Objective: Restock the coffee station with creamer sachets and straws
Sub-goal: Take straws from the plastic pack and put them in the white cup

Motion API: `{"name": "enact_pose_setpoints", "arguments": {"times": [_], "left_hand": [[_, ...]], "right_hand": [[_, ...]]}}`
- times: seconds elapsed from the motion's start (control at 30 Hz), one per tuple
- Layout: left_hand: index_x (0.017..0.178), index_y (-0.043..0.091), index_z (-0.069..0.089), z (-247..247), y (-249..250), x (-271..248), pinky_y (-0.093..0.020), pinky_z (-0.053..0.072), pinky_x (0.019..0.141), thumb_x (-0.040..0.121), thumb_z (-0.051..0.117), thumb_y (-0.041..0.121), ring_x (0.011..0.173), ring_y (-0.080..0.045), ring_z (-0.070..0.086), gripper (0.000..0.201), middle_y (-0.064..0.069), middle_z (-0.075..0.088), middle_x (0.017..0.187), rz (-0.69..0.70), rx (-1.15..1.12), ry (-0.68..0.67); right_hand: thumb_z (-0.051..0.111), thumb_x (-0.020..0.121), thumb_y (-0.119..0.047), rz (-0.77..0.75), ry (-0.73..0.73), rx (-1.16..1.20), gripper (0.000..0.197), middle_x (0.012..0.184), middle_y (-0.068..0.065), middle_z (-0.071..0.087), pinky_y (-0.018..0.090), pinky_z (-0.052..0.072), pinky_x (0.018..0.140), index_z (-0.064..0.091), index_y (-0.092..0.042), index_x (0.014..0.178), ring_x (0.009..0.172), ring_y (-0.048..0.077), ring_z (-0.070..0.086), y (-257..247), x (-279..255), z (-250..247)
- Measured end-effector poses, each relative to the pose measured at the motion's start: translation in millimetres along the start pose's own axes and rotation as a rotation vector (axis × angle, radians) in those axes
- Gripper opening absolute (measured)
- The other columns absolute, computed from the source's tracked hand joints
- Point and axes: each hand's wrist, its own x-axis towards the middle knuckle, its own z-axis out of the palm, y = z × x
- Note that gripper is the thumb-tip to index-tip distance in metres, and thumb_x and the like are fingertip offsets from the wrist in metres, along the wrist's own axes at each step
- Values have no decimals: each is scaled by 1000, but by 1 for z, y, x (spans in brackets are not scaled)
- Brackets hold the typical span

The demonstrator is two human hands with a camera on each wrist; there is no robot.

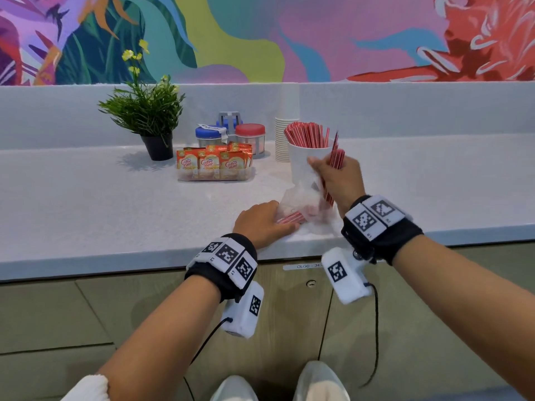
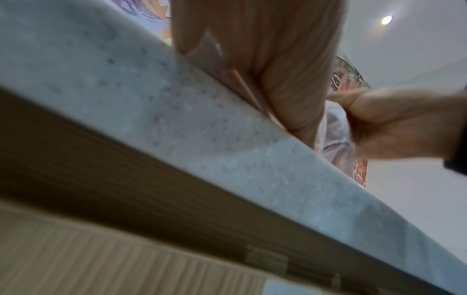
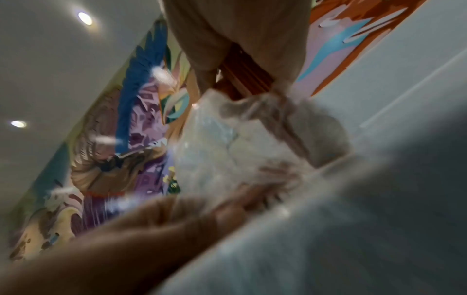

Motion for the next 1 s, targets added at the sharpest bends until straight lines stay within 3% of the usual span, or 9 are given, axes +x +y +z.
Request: {"name": "enact_pose_setpoints", "arguments": {"times": [0.23, 0.43, 0.53, 0.63, 0.7, 0.77, 0.83, 0.9, 1.0], "left_hand": [[104, 7, 57, -2, 0, 4, -30, 38, 72, 92, 51, 37, 94, -29, 58, 33, -13, 64, 105, -28, 27, -19], [94, 9, 52, -5, -3, 4, -30, 36, 71, 96, 43, 40, 86, -25, 52, 32, -14, 59, 98, -47, -105, -16], [93, 9, 51, -5, -5, 5, -32, 38, 75, 96, 44, 36, 86, -24, 52, 28, -13, 56, 93, -60, -200, 13], [90, 9, 50, -3, -7, 5, -31, 37, 73, 96, 45, 35, 81, -22, 50, 27, -6, 54, 84, -65, -283, 30], [93, 7, 53, -3, -8, 5, -33, 39, 74, 96, 45, 35, 80, -22, 51, 29, -6, 55, 83, -66, -328, 36], [101, 3, 57, -3, -9, 5, -37, 43, 79, 95, 46, 37, 85, -25, 54, 35, -10, 59, 91, -62, -332, 33], [110, 3, 57, -4, -9, 5, -40, 44, 87, 94, 47, 39, 95, -28, 57, 41, -14, 62, 103, -50, -292, 24], [116, 5, 55, -5, -8, 4, -40, 44, 90, 92, 47, 47, 101, -29, 57, 49, -13, 62, 110, -35, -247, 9], [119, 9, 54, -10, -5, 2, -41, 45, 93, 73, 38, 68, 103, -27, 57, 77, -9, 62, 112, -23, -248, -15]], "right_hand": [[49, 95, -24, 191, -5, 85, 37, 41, -5, 40, 25, 33, 47, 45, -15, 59, 37, 10, 38, 23, 2, -2], [48, 90, -3, 224, -282, -230, 13, 63, 8, 45, 23, 36, 47, 56, 1, 82, 53, 18, 42, 26, 10, -6], [52, 87, -1, 206, -329, -287, 28, 79, 18, 51, 27, 38, 53, 53, 22, 102, 65, 26, 46, 28, 9, -3], [59, 87, -7, 194, -350, -255, 26, 74, 16, 50, 21, 36, 45, 57, 15, 102, 53, 15, 43, 26, 6, 1], [64, 85, -15, 203, -378, -221, 25, 72, 13, 52, 22, 36, 47, 62, 5, 101, 53, 13, 43, 23, 4, 3], [61, 86, -8, 211, -390, -246, 20, 67, 8, 53, 18, 35, 42, 61, 5, 101, 44, 7, 45, 23, 5, 3], [51, 85, 3, 218, -374, -289, 20, 70, 13, 53, 23, 41, 39, 60, 11, 101, 43, 12, 46, 27, 7, 2], [48, 82, 8, 218, -354, -277, 13, 70, 18, 52, 29, 48, 43, 61, 9, 84, 49, 21, 47, 27, 8, -3], [46, 84, 14, 229, -286, -88, 28, 59, 10, 45, 15, 35, 34, 49, -5, 63, 35, 9, 40, 19, 9, -13]]}}
